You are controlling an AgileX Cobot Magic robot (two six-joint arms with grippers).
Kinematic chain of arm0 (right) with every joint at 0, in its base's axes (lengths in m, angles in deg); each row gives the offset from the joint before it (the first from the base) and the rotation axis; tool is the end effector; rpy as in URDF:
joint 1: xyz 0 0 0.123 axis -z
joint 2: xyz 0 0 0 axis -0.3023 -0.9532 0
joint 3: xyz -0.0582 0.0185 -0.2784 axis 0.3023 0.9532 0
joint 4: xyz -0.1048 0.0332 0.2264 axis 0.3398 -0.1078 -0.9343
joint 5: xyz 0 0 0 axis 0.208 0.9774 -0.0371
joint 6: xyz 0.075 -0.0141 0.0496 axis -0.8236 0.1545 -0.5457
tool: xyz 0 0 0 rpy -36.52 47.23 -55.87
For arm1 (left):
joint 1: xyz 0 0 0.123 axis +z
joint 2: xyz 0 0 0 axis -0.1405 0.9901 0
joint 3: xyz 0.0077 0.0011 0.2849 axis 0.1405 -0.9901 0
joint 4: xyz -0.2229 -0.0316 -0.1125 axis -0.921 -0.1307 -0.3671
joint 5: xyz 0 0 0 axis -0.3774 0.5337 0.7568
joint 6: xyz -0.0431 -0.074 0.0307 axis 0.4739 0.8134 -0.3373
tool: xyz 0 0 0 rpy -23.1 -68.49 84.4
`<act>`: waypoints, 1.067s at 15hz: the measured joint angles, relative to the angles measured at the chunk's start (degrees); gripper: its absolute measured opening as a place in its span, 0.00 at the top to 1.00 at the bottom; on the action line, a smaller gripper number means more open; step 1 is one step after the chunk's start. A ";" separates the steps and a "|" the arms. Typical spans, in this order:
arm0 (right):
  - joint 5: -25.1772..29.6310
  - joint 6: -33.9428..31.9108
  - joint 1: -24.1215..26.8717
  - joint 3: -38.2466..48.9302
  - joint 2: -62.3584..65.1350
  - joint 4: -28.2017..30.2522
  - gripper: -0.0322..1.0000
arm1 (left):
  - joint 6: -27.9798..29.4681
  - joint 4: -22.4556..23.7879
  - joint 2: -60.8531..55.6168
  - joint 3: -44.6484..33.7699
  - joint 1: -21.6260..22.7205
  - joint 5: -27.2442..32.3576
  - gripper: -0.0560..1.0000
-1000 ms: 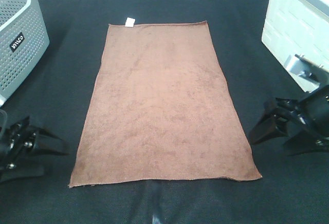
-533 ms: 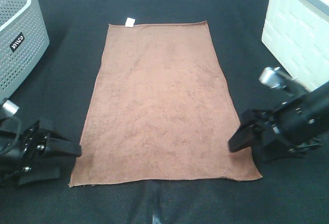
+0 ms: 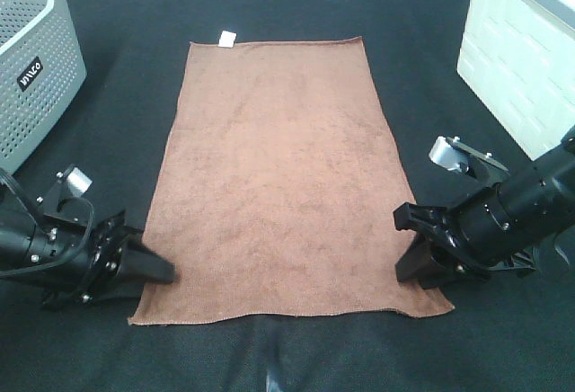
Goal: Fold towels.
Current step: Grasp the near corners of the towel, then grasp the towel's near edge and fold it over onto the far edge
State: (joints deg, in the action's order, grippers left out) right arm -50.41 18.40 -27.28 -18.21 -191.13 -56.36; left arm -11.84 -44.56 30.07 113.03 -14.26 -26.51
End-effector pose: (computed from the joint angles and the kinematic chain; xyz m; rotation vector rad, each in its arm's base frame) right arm 0.2613 0.0821 0.0927 0.0508 2.9081 0.6810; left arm 0.2524 -0.0839 0.0620 -0.3300 2.7673 -1.0742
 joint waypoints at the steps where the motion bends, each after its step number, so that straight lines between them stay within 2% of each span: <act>1: -0.52 0.00 0.00 0.06 -0.06 0.00 0.82 | 0.00 0.29 0.17 0.00 0.00 -0.57 0.79; 2: -0.63 0.00 0.00 0.06 -0.11 0.00 0.93 | -0.11 0.86 0.29 0.00 -0.06 -0.80 0.89; 3: -0.63 0.00 0.00 0.06 -0.11 0.00 0.97 | -0.34 1.72 0.29 0.00 -0.29 -1.09 0.94; 9: -0.06 -1.55 0.00 0.11 3.90 0.86 0.97 | 1.43 6.53 -0.97 0.11 -0.29 -1.83 0.95; 13: 4.58 -6.25 0.00 0.17 8.37 5.33 0.97 | 8.08 14.78 -7.39 -0.52 2.06 -2.12 0.95; 16: 7.79 -7.22 0.00 1.66 11.34 6.19 0.97 | 9.11 17.13 -12.43 -4.93 2.46 -2.12 0.95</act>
State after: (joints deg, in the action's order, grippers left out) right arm -42.62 11.18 -27.28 -16.55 -179.79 -50.17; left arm -2.73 -27.43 17.64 108.10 -11.80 -28.63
